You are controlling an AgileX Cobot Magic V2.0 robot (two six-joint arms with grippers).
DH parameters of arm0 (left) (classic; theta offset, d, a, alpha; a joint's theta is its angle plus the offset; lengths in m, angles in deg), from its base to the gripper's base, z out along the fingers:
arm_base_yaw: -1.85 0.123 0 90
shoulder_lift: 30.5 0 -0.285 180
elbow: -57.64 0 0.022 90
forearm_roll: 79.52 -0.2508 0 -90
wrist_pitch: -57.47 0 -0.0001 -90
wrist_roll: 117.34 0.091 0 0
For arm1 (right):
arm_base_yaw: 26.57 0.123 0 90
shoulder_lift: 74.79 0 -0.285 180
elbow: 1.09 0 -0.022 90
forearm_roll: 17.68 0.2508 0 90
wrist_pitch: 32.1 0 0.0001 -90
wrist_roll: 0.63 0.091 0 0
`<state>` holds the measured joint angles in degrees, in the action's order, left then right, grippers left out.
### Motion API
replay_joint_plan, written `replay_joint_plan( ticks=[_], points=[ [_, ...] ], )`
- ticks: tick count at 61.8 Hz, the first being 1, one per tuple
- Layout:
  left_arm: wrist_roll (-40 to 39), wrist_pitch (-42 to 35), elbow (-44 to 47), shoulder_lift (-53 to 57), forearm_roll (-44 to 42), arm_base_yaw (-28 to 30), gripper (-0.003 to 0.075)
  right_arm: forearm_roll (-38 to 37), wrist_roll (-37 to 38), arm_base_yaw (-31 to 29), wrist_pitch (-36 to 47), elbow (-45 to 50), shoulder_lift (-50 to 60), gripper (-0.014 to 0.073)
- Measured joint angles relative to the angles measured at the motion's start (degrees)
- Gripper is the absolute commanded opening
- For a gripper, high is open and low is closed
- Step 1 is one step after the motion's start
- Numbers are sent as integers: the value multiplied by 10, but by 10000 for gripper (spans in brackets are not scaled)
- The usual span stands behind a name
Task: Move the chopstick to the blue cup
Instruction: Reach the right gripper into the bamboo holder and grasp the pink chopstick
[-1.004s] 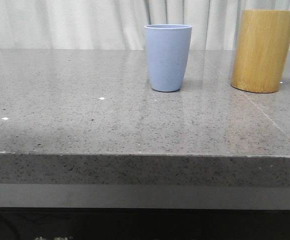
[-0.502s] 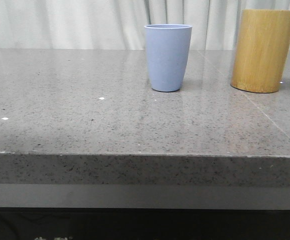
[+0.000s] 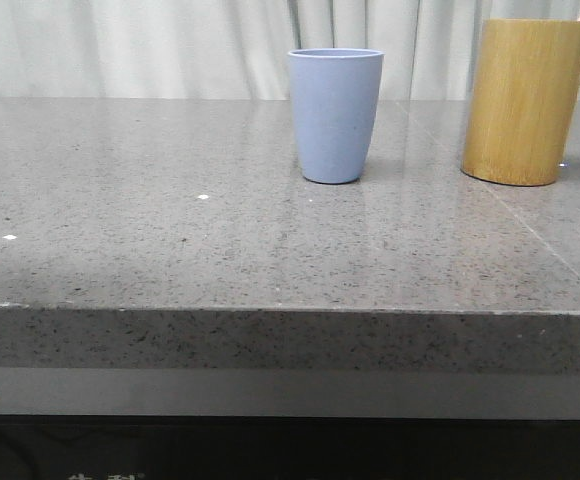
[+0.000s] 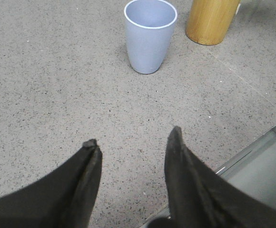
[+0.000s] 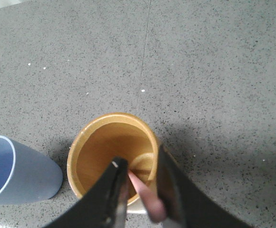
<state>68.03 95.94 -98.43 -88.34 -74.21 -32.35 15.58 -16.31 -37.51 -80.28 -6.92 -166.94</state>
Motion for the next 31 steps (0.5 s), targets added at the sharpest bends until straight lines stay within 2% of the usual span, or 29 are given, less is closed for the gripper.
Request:
replay_joint_plan(
  ticks=[15, 31],
  points=[
    [0, 4, 0, 0, 0, 0, 314, 1, -3, 0, -1, 0, -1, -26],
    [0, 4, 0, 0, 0, 0, 314, 0, -15, 0, -11, -17, 2, -51]
  ],
)
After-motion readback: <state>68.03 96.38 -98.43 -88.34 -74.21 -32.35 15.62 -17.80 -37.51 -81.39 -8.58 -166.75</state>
